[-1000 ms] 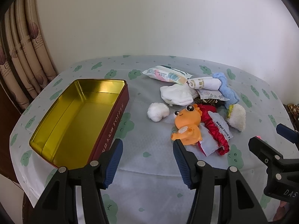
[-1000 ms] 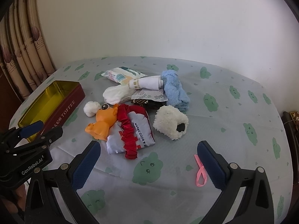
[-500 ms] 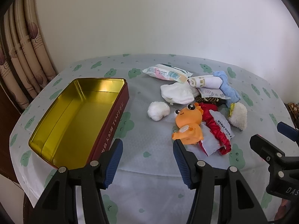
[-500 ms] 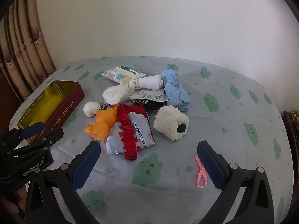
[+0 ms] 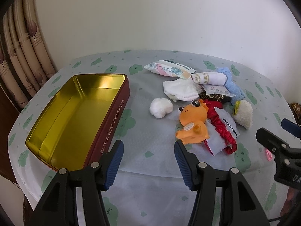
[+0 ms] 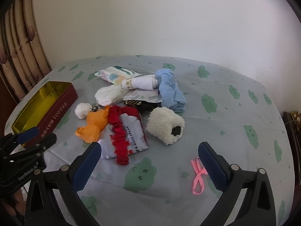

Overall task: Organize soft objects
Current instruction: 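Grasp the orange toy dinosaur with the left tool while the right tool grasps the white fluffy plush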

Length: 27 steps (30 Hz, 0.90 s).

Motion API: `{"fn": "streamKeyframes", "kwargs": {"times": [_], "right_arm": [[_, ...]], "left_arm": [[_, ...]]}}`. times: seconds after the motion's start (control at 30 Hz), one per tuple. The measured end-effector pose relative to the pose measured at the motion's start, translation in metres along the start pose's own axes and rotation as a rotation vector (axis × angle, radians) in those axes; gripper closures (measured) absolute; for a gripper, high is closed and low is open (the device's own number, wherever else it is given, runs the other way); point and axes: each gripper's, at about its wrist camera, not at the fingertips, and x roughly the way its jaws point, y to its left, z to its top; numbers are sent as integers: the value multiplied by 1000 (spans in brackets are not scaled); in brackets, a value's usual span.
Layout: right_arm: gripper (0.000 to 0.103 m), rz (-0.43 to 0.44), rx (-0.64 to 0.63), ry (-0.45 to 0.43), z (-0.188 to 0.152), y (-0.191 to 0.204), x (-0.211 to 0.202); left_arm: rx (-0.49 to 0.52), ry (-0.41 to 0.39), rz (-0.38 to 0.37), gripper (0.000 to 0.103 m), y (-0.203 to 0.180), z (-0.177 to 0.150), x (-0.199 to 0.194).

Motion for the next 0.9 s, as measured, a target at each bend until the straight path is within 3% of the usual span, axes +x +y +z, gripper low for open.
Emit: {"fn": "streamKeyframes", "kwargs": {"times": [0.63, 0.83, 0.9], "right_arm": [[13, -67, -14, 42, 17, -30, 68], [29, -42, -24, 63, 21, -31, 89], [45, -28, -38, 60, 21, -27, 92]], "left_arm": [[21, 5, -30, 46, -2, 0, 18], [47, 1, -55, 46, -8, 5, 23], [51, 8, -88, 46, -10, 8, 25]]}}
